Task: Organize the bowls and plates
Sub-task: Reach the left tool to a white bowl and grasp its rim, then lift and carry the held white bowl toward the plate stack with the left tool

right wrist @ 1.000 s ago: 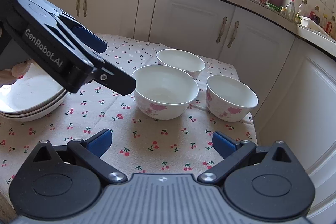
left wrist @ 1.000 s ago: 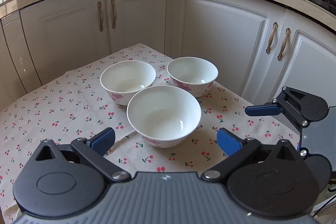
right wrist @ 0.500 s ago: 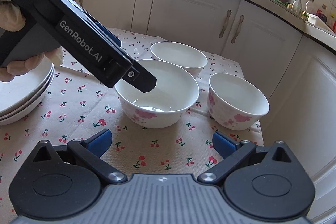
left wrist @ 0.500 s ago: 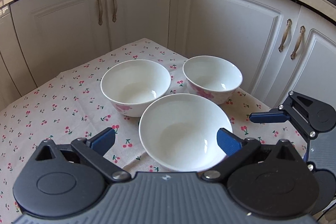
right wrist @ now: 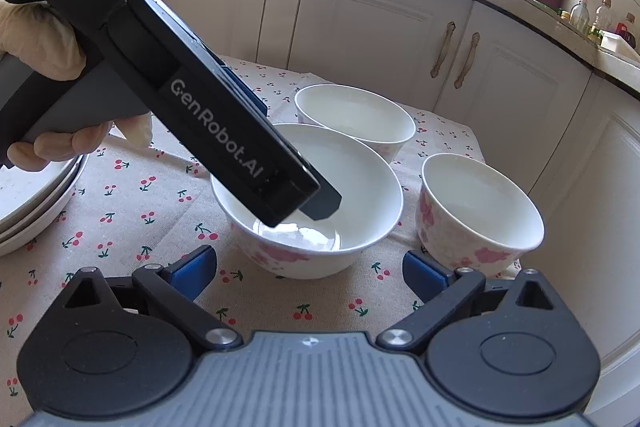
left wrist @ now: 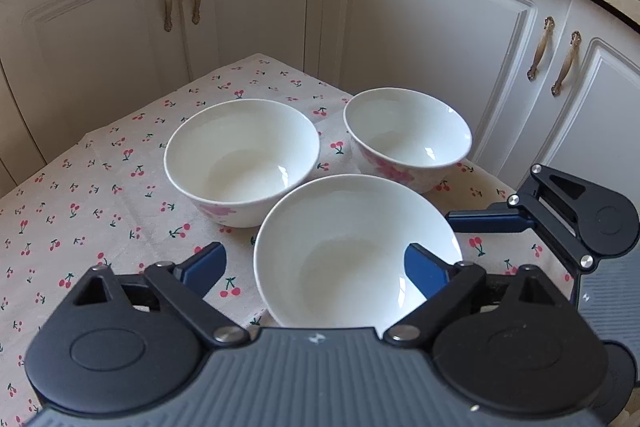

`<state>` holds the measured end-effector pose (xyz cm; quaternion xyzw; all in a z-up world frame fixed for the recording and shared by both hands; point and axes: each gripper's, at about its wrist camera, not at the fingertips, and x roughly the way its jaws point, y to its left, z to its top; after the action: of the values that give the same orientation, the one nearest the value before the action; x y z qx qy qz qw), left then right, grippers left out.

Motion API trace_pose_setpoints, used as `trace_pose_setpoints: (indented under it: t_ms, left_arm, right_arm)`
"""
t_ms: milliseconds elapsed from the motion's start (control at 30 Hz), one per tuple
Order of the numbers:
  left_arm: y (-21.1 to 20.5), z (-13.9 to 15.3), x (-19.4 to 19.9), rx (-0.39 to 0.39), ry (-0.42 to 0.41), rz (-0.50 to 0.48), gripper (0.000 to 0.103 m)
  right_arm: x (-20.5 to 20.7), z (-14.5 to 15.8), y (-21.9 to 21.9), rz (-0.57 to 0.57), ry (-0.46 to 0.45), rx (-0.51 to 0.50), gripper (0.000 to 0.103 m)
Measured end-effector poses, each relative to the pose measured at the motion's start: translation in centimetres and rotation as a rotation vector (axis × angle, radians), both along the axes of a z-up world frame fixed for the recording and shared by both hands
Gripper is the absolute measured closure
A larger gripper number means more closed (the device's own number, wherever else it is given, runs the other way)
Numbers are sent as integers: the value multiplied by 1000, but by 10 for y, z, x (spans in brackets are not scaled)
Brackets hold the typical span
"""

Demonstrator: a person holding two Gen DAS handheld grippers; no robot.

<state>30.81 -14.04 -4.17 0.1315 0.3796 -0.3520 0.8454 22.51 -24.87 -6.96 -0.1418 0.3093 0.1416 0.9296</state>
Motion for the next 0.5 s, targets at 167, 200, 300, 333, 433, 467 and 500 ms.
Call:
trace_pose_setpoints:
  t_ms: [167, 200, 300, 333, 433, 467, 500]
  left_arm:
    - [-1, -2, 2, -8, 22, -8, 23]
    - [-2, -2, 2, -10, 24, -13, 23]
    - [-5, -2, 2, -10, 27, -23, 23]
    - [-6, -2, 2, -10, 27, -29, 23]
    - [-8, -1, 2, -5, 24, -30, 23]
    - [-8, -2, 2, -6, 26, -30, 23]
    - [-7, -2, 3, -8, 29, -30, 23]
  right_arm:
    - [2, 2, -1, 4, -7, 15, 9]
    - [2, 2, -2, 5, -7, 17, 12]
    - [3, 2, -3, 8, 2, 28, 17]
    - [4, 1, -4, 8, 2, 31, 18]
    - [4, 1, -5, 9, 0, 35, 19]
    - [4, 2, -5, 10, 0, 38, 19]
    - [4, 2, -5, 11, -1, 41, 19]
